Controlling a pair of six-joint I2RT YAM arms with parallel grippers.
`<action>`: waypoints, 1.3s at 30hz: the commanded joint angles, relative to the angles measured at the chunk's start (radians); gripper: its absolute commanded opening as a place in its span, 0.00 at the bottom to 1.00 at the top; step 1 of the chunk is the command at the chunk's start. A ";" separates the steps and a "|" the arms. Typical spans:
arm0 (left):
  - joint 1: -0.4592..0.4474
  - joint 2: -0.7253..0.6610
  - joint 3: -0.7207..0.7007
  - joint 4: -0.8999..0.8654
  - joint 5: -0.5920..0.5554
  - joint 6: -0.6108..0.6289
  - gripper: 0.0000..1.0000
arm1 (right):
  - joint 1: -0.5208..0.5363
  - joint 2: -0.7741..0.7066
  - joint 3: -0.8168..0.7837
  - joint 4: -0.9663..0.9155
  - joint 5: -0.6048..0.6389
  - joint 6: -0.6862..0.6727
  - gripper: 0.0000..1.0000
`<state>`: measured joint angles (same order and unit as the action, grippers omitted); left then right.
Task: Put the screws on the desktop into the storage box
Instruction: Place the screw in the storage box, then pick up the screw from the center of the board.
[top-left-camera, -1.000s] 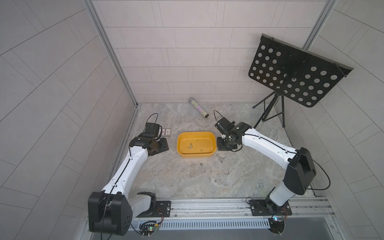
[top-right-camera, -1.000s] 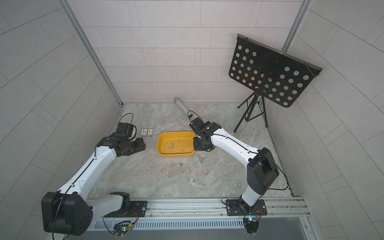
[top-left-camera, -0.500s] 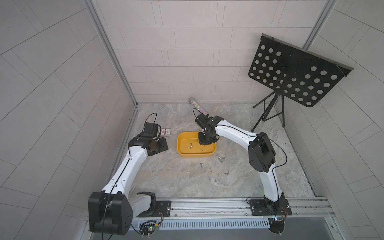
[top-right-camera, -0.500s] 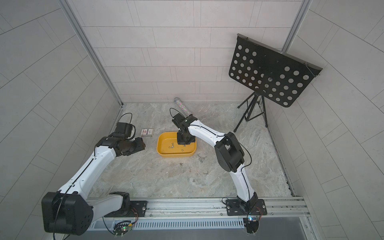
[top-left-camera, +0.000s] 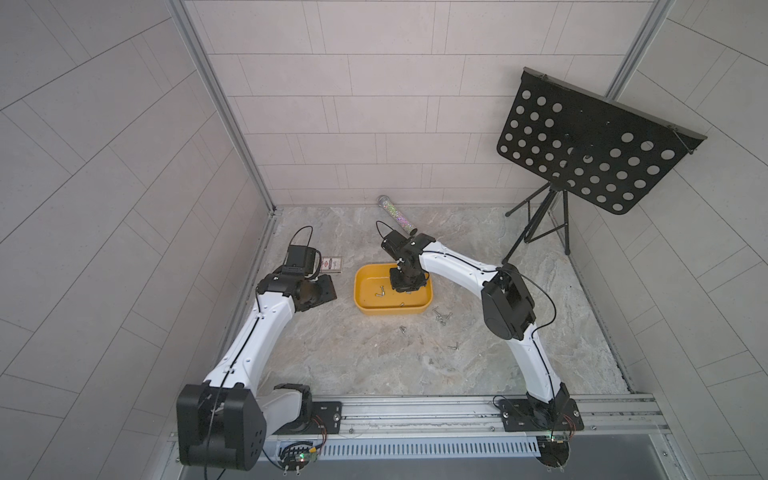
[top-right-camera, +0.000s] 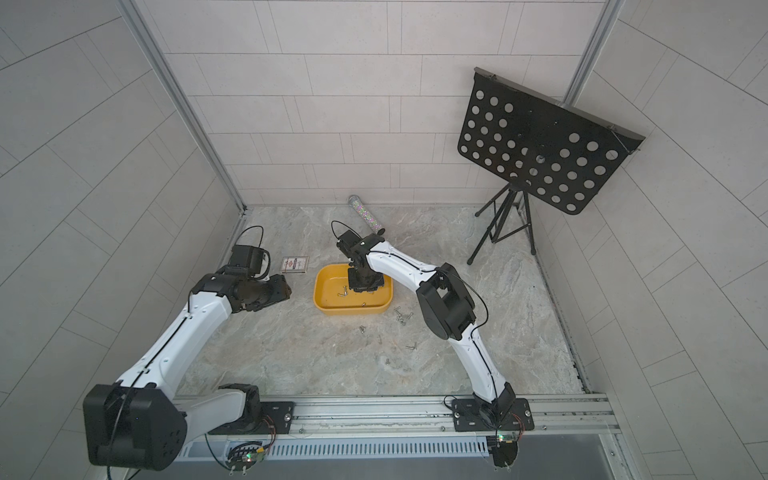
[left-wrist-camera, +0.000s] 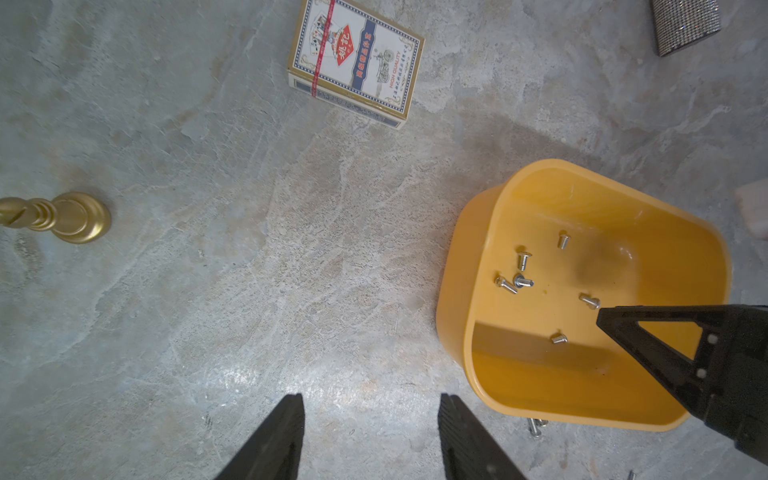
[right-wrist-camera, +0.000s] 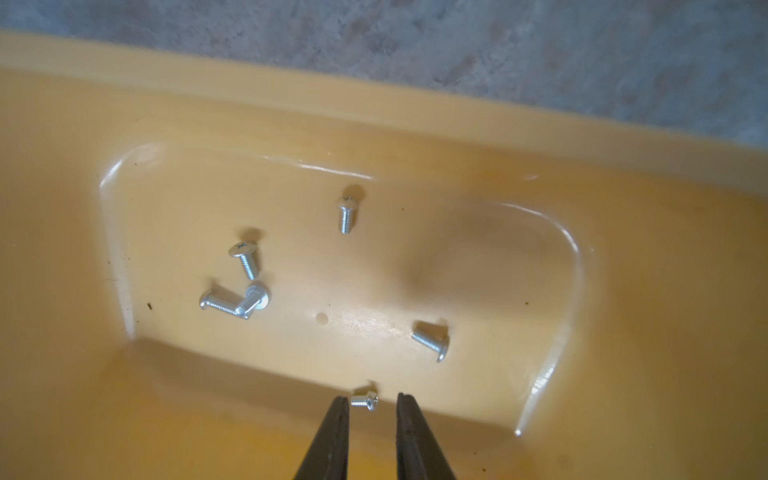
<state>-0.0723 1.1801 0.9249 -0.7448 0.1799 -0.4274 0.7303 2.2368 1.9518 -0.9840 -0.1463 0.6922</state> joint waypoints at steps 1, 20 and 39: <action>0.005 -0.011 -0.012 0.001 0.001 0.015 0.59 | 0.012 -0.114 -0.007 -0.033 0.055 -0.018 0.27; -0.201 -0.135 -0.080 -0.035 -0.001 -0.087 0.58 | -0.100 -0.797 -0.637 0.016 0.192 -0.008 0.28; -0.754 0.102 -0.009 -0.114 -0.292 -0.329 0.59 | -0.267 -0.920 -0.853 0.036 0.118 -0.073 0.28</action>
<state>-0.7799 1.2381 0.8677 -0.8391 -0.0364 -0.7017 0.4736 1.3437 1.1061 -0.9443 -0.0227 0.6353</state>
